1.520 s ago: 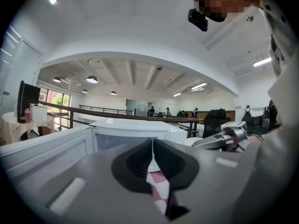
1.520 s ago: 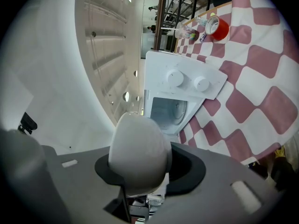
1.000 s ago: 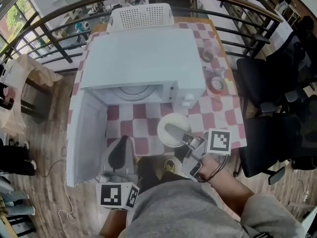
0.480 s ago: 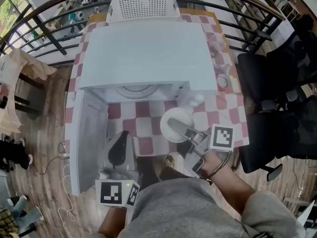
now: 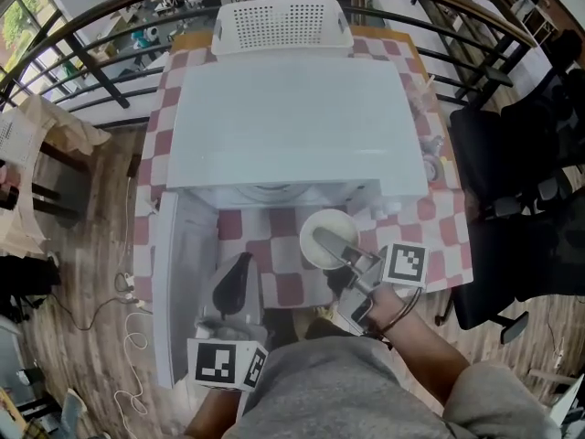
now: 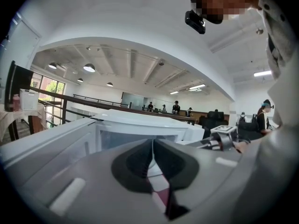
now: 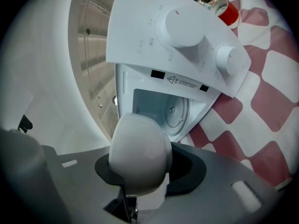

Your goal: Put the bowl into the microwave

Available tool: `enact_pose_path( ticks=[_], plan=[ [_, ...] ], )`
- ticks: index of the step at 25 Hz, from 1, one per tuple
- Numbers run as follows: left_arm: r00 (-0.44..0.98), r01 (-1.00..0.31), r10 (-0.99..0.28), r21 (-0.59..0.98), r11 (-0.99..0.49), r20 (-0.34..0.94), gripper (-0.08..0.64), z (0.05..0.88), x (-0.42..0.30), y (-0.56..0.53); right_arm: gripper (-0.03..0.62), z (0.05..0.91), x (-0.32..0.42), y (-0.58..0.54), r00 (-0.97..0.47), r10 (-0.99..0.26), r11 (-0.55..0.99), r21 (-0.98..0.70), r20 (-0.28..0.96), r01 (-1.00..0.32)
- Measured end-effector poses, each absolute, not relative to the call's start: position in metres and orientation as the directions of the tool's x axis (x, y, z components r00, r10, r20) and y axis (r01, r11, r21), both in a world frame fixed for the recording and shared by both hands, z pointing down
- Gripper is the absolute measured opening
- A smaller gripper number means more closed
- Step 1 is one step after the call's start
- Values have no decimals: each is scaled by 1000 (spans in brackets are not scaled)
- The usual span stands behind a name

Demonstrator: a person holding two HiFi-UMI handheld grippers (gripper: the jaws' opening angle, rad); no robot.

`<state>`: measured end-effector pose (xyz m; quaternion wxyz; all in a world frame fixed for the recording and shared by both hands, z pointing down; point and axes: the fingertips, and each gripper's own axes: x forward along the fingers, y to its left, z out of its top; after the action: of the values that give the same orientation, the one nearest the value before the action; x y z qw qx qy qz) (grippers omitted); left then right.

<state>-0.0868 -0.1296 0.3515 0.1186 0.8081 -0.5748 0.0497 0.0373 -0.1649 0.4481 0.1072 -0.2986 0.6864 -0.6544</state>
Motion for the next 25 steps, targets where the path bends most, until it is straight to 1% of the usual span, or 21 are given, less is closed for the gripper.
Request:
enact_pose_path(
  ticks=[8,13,17,25],
  plan=[
    [347,-936,-913,141,-323,214,17,351,-107,-149,181,486,1,-196,-774,-563,-87,-952,289,-293],
    [364,-929,-905,153,-336,220,17,351,-114,-158,181,505,-29,-230,-779,-579,-90,-968,243,-235],
    [363,-929,-905,160,-334,221,17,353,-122,-165,181,527,-36,-250,-761,-582,-145,-957,287,-251],
    [367,-927,-901,169,-334,232,17,357,-130,-171,187,533,-49,-268,-766,-575,-160,-958,287,-239]
  ],
)
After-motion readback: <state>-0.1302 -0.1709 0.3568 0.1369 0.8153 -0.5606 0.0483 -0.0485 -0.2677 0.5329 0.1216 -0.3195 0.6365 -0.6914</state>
